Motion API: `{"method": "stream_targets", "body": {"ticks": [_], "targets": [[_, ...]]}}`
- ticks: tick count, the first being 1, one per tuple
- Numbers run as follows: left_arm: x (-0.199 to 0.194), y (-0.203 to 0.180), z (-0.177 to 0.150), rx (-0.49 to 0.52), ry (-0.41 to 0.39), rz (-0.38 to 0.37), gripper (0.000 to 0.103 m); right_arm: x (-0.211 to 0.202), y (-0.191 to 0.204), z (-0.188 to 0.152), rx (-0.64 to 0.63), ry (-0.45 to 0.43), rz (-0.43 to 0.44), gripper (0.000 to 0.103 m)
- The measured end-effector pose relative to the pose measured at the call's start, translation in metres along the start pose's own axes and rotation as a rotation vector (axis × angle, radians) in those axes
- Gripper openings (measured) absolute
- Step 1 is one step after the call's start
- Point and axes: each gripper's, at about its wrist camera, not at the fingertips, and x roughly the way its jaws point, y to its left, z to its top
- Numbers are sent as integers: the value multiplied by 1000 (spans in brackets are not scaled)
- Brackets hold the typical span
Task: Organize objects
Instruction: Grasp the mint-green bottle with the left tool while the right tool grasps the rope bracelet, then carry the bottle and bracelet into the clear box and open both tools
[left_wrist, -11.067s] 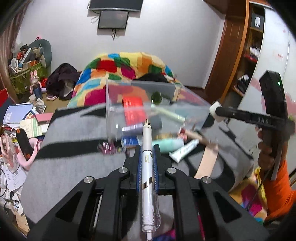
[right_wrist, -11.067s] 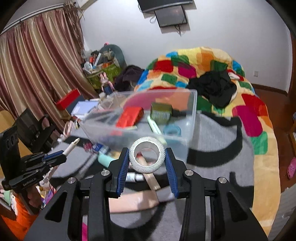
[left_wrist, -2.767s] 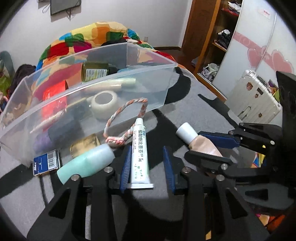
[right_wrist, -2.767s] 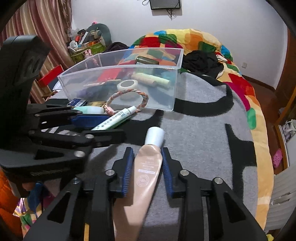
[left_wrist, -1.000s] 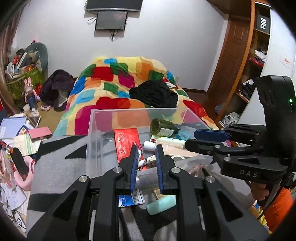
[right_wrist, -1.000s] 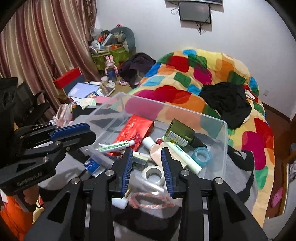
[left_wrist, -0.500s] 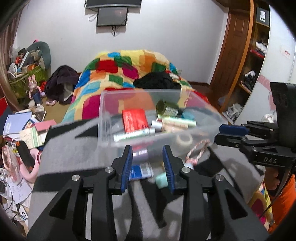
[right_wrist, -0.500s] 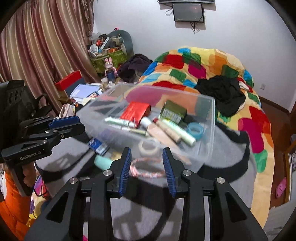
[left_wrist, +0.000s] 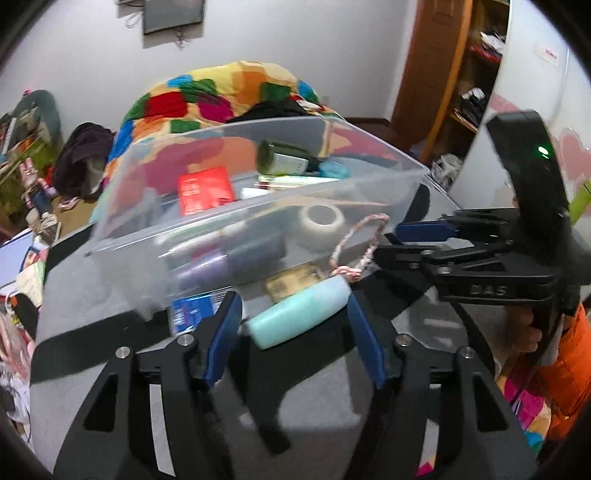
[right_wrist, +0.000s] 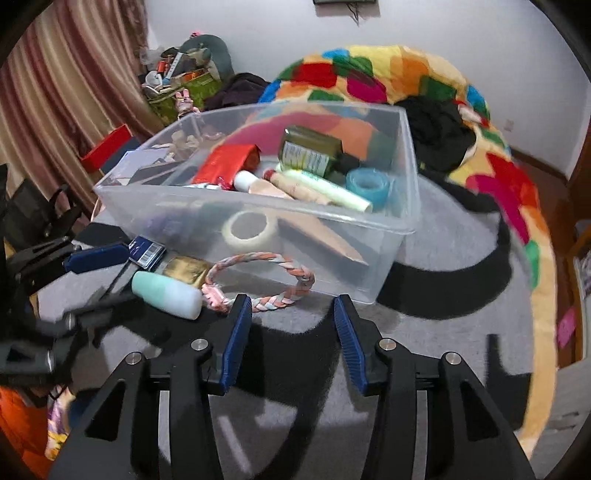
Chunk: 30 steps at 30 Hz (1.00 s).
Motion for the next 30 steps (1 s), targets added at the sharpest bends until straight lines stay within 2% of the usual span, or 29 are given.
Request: {"method": "stream_targets", "body": {"ticks": [5, 7, 9, 11, 12, 18, 20, 30], "targets": [[13, -8, 0, 30, 48, -13, 59, 7, 2, 6, 19, 18, 36, 43], [13, -10, -2, 46, 54, -18, 59, 9, 7, 6, -2, 18, 11, 42], [16, -14, -6, 54, 66, -17, 53, 9, 12, 5, -25, 10, -10, 20], [17, -17, -10, 63, 78, -18, 42, 8, 12, 4, -26, 3, -16, 10], [17, -19, -13, 65, 75, -22, 40, 7, 12, 4, -24, 0, -12, 9], [9, -25, -22, 57, 46, -42, 29, -4, 14, -2, -32, -28, 0, 5], [8, -27, -24, 57, 43, -42, 21, -11, 14, -5, -33, -45, 0, 5], [-8, -25, -33, 19, -11, -19, 21, -54, 15, -10, -37, -150, -4, 4]]}}
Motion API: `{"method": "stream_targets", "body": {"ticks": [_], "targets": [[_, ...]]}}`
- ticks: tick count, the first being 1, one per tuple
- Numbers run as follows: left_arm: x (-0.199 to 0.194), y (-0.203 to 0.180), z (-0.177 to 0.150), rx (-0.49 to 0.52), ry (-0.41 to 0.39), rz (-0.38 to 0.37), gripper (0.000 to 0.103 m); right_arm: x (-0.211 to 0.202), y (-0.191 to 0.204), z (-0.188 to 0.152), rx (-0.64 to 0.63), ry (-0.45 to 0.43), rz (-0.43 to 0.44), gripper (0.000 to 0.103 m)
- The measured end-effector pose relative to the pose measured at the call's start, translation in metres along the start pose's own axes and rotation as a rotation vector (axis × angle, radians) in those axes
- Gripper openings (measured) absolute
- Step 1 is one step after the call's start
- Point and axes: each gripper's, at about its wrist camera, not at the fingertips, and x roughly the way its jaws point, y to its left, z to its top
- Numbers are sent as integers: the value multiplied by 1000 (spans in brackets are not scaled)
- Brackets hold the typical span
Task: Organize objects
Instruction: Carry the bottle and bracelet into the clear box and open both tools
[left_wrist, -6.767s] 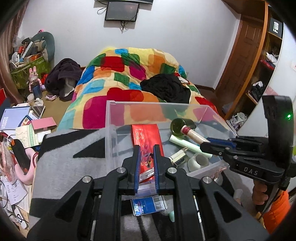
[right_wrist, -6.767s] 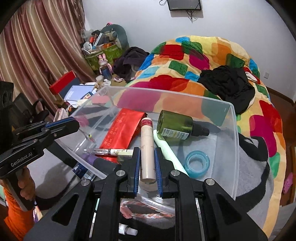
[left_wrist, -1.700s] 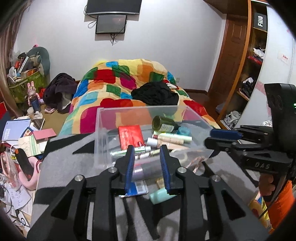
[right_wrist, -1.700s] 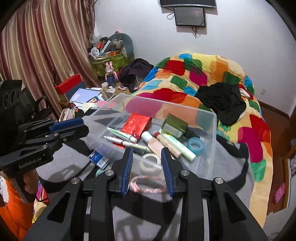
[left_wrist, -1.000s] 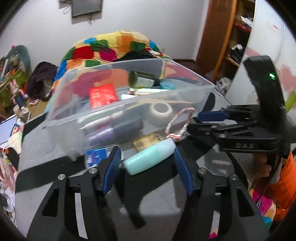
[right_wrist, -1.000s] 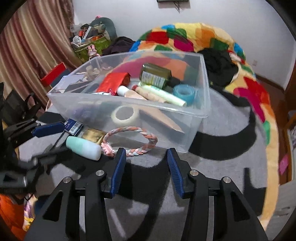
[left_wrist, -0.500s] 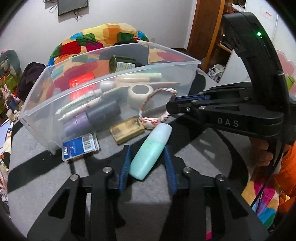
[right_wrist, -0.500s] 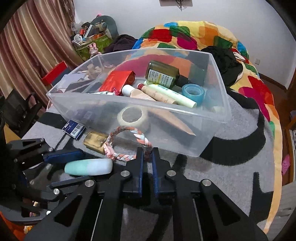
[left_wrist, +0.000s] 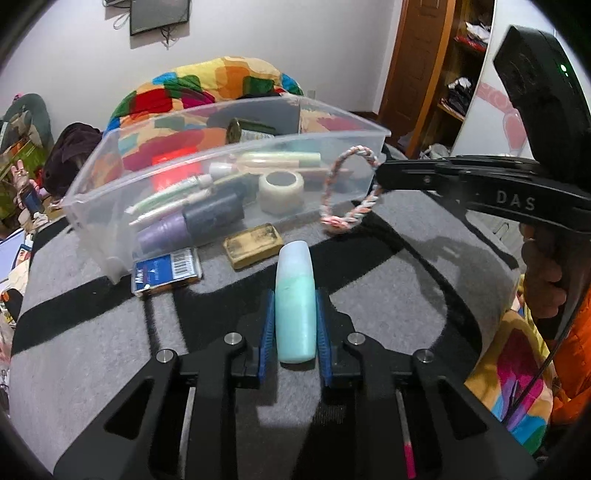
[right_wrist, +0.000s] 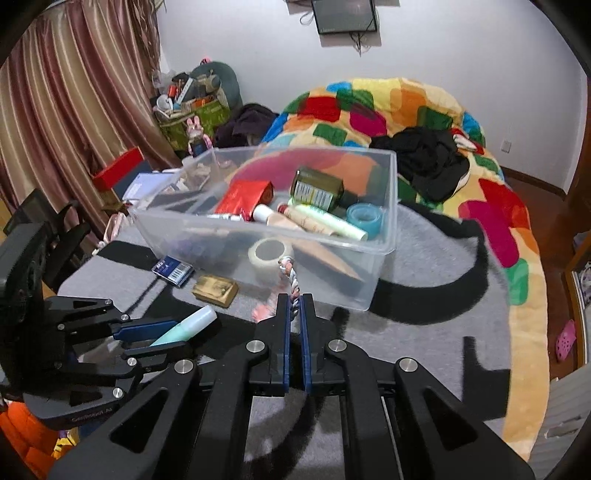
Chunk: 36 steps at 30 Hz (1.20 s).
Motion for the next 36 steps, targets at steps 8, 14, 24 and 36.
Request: {"method": "stream_targets", "body": {"ticks": [8, 14, 24, 36], "targets": [[-27, 11, 13, -43, -99, 4, 21, -26, 10, 10, -33, -77, 0, 4], [-40, 27, 26, -94, -162, 10, 21, -31, 15, 19, -51, -93, 6, 4], [-47, 55, 46, -150, -201, 68, 21, 34, -5, 8, 7, 103, 14, 31], [-22, 89, 77, -203, -165, 99, 21, 33, 5, 4, -23, 106, 91, 12]]}}
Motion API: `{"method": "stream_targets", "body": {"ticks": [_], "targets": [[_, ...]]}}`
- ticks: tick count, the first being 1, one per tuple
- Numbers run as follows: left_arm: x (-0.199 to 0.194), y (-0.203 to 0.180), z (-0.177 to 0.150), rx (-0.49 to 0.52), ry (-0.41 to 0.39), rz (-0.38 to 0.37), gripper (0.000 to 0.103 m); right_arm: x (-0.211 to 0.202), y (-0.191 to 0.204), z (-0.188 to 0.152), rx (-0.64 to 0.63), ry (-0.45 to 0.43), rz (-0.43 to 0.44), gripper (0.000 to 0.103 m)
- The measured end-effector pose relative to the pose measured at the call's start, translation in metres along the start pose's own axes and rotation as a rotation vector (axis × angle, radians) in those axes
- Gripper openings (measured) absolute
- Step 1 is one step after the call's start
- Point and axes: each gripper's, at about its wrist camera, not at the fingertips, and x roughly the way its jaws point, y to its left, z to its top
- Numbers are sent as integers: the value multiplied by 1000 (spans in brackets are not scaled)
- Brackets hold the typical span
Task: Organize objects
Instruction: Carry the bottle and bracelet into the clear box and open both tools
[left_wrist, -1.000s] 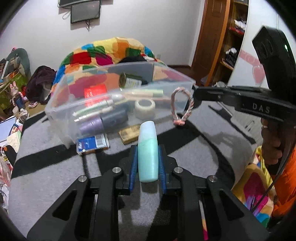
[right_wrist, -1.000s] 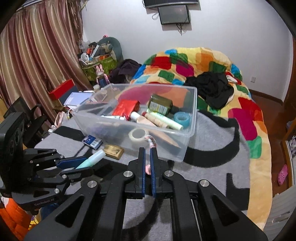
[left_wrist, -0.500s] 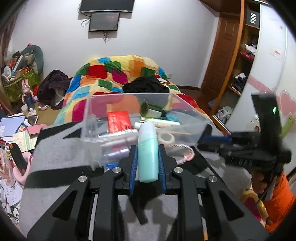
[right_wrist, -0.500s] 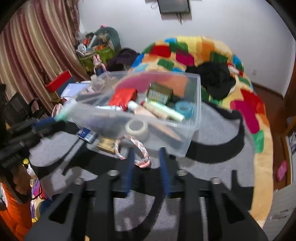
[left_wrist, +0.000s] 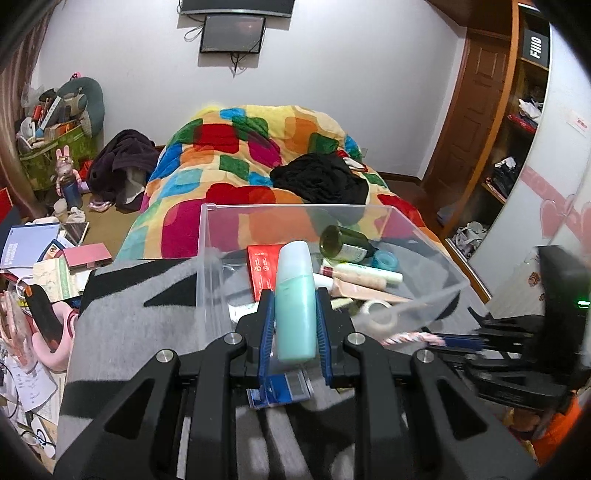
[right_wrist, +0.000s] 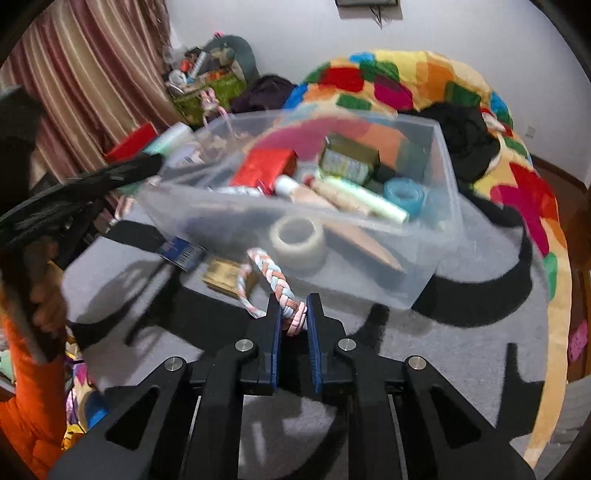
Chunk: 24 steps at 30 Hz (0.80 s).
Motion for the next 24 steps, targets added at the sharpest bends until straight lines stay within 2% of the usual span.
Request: {"method": "stream_targets", "body": {"ticks": [6, 8, 10, 15, 21, 23, 24], "targets": [[16, 3, 6, -4, 30, 7, 21, -39, 9, 22, 3, -126, 32, 12], [19, 3, 7, -6, 36, 6, 16, -42, 8, 34, 8, -160, -4, 12], [22, 3, 8, -9, 40, 4, 16, -43, 9, 44, 16, -184, -24, 12], [26, 5, 8, -13, 51, 7, 16, -15, 1, 65, 35, -161, -111, 12], [22, 4, 5, -3, 41, 9, 16, 17, -10, 68, 62, -62, -130, 13], [20, 4, 3, 2, 38, 11, 17, 18, -10, 65, 57, -53, -120, 19], [19, 3, 3, 4, 36, 12, 17, 16, -10, 64, 54, -57, -128, 28]]}}
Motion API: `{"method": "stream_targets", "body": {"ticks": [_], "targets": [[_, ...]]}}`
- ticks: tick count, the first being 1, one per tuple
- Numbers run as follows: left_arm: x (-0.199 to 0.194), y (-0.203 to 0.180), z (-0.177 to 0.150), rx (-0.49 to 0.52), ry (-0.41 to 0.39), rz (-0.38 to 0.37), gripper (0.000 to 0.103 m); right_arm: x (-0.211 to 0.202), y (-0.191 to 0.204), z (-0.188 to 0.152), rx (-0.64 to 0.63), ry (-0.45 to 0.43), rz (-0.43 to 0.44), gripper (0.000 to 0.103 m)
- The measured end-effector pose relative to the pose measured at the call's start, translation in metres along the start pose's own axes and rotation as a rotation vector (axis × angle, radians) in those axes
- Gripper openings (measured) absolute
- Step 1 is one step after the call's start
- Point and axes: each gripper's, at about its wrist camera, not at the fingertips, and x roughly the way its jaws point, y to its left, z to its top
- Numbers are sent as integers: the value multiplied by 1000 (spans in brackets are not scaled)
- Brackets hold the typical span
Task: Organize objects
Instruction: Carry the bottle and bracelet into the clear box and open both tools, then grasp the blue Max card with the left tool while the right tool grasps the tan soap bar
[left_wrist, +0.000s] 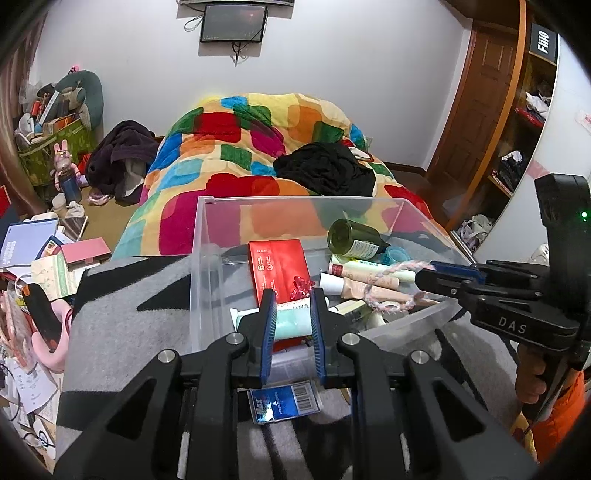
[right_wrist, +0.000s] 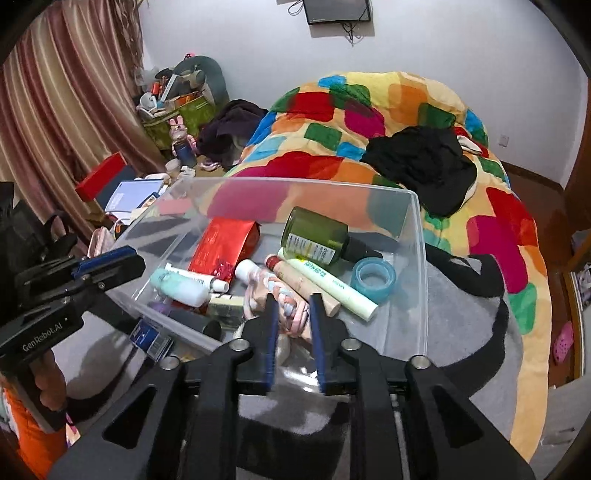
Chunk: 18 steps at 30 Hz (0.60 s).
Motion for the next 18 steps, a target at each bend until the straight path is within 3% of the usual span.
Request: {"method": "stream_targets", "body": {"ticks": [3, 7, 14, 18], "targets": [[-5, -2, -2, 0, -13, -1, 26, -11, 2, -2, -5, -27, -4, 47], [-17, -4, -5, 5, -43, 14, 42, -29, 8, -1, -20, -70, -8, 49], [-46, -4, -8, -5, -117, 52, 83, -60, 20, -4, -47, -151, 8, 67], [-54, 2, -16, -22, -116, 61, 94, -69, 30, -10, -73, -170, 14, 72]]}}
